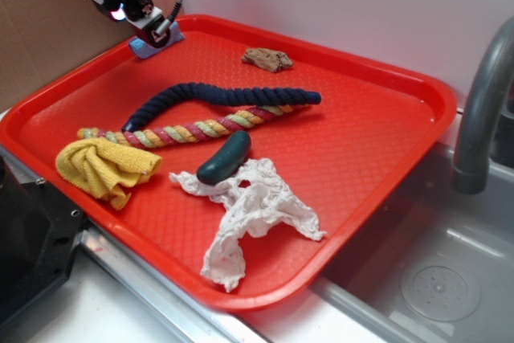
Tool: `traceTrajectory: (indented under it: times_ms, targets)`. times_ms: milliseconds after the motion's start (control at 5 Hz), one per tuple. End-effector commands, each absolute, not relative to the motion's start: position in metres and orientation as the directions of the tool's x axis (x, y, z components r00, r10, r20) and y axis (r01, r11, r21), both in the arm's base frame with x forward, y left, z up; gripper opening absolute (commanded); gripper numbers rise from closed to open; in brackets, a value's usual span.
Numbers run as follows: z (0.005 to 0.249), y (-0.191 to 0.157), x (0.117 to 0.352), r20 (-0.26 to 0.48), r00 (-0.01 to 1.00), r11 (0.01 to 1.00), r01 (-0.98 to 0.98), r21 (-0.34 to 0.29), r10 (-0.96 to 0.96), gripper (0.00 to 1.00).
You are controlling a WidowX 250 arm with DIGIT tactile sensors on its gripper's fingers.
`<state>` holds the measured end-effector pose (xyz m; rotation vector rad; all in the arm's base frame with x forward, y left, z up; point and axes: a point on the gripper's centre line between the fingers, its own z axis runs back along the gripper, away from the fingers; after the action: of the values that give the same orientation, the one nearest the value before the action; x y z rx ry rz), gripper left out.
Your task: Grab the blue sponge.
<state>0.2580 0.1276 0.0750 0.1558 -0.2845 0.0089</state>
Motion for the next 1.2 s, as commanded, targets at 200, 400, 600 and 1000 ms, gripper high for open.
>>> traceTrajectory:
  times_ms: [200, 400, 600, 1000]
  targets:
    - [0.066, 0.176, 0.272, 0.289, 0.952, 0.985, -0.139, 0.105, 0.104, 1.00]
    - [0.067, 0.179, 0.269, 0.306, 0.944, 0.981, -0.164, 0.107, 0.125, 1.00]
    - [0.057, 0.179, 0.274, 0.292, 0.947, 0.982, -0.164, 0.089, 0.132, 1.00]
    - [0.034, 0.178, 0.285, 0.230, 0.966, 0.987, -0.137, 0.077, 0.116, 1.00]
